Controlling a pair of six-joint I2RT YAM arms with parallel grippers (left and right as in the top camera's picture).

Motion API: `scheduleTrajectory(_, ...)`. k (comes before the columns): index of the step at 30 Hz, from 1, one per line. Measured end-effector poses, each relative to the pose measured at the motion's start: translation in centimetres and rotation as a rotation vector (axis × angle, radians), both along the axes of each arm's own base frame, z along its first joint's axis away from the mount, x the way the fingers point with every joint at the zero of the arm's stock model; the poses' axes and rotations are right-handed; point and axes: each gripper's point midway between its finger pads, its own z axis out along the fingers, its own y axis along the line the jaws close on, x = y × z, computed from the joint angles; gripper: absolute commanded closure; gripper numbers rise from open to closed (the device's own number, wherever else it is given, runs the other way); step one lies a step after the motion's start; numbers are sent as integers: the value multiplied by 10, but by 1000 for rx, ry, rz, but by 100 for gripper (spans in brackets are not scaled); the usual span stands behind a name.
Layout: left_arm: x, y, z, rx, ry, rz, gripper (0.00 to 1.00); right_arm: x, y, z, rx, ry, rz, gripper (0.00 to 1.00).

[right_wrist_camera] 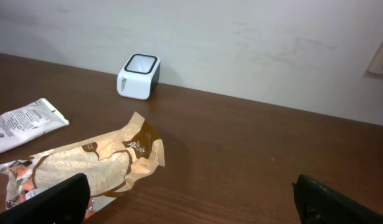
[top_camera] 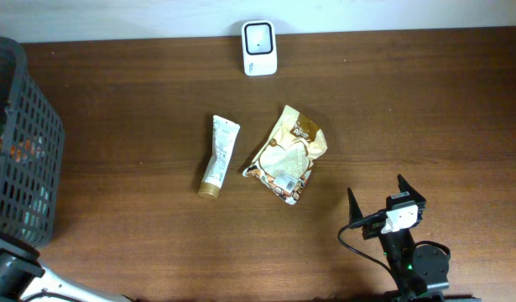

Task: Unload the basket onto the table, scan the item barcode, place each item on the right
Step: 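Reach into the basket and grasp the green toilet-paper pack with left gripper, then place the green pack on the table left of the tube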

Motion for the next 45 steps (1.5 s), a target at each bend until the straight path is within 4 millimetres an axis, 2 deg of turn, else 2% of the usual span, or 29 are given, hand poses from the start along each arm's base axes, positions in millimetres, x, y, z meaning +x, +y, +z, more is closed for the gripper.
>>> scheduleTrajectory(1, -1, -1, -3, -2, 1, 0, 16, 0, 0, 0, 0, 0, 0, 2)
scheduleTrajectory(2, -1, -1, -6, -2, 1, 0, 23, 0, 0, 0, 0, 0, 0, 2)
scheduleTrajectory(5, -1, -2, -11, 1, -1, -2, 32, 0, 0, 0, 1, 0, 0, 2)
scheduleTrajectory(7, 0, -1, -15, 7, -6, -7, 49, 0, 0, 0, 0, 0, 0, 2)
scheduleTrajectory(8, -1, -2, -17, 5, -5, -11, 61, 0, 0, 0, 0, 0, 0, 2)
scheduleTrajectory(10, 1, -2, -19, 8, -16, -14, 77, 0, 0, 0, 0, 0, 0, 2)
scheduleTrajectory(14, 6, 2, -18, 22, -42, -17, 85, 0, 0, 0, 0, 0, 0, 2)
scheduleTrajectory(18, 12, 7, -17, 41, -68, -13, 100, 0, 0, 0, 0, 0, 0, 2)
scheduleTrajectory(25, 17, 15, -12, 52, -79, 44, 100, 0, 0, 0, 0, 0, 0, 2)
scheduleTrajectory(27, 16, 14, -2, 34, -60, 71, 100, 0, 0, 0, 0, 0, 0, 2)
scheduleTrajectory(36, 21, 26, 69, 93, -87, 144, 100, 0, 0, 0, 1, 0, 0, 2)
scheduleTrajectory(39, 20, 27, 112, 185, -151, 186, 100, 0, 0, 0, 0, 0, 0, 2)
scheduleTrajectory(45, 0, 21, 240, 479, -336, 329, 100, 0, 0, 0, 0, 0, 0, 2)
